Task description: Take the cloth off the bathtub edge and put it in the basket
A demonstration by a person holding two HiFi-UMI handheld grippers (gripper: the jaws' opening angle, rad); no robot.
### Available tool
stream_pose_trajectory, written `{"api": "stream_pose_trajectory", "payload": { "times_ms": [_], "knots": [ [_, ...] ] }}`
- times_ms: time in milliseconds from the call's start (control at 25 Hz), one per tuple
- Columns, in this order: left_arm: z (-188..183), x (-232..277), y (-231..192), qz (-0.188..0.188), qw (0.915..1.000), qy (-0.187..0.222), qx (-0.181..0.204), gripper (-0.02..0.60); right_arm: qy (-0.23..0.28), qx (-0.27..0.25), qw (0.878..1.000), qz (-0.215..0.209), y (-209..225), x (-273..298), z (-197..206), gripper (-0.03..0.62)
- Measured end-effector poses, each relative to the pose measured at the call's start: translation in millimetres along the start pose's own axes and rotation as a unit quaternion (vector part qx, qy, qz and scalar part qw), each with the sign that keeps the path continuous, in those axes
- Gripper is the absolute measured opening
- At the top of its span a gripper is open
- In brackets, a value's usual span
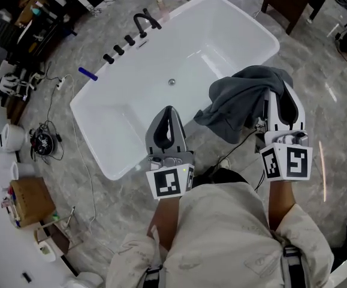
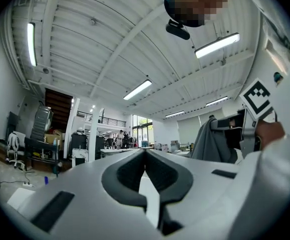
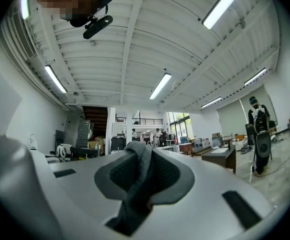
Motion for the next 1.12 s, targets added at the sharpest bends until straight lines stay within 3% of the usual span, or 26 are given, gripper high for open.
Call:
{"api": "stream_pose_trajectory", "payload": {
  "times_ms": [520, 1120],
  "knots": [
    [18, 65, 137, 0.092, 0.9957, -0.004, -0.010, 0.003, 0.009, -0.008, 0.996, 0.087, 140, -46, -2, 0.049],
    [41, 130, 200, 0.171, 0.9845, -0.022, -0.035, 0.003, 0.012, -0.021, 0.986, 0.168, 214, -43, -7, 0.050]
  ]
}}
Point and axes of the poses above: the fingertips, and each gripper's own axes: x forward along the fingers, y to its right, z out of its underside, the point moved 6 cm from there along -x, backward along the fingers, and after that the axes turned 2 degrees about y, right-handed, at the moved point
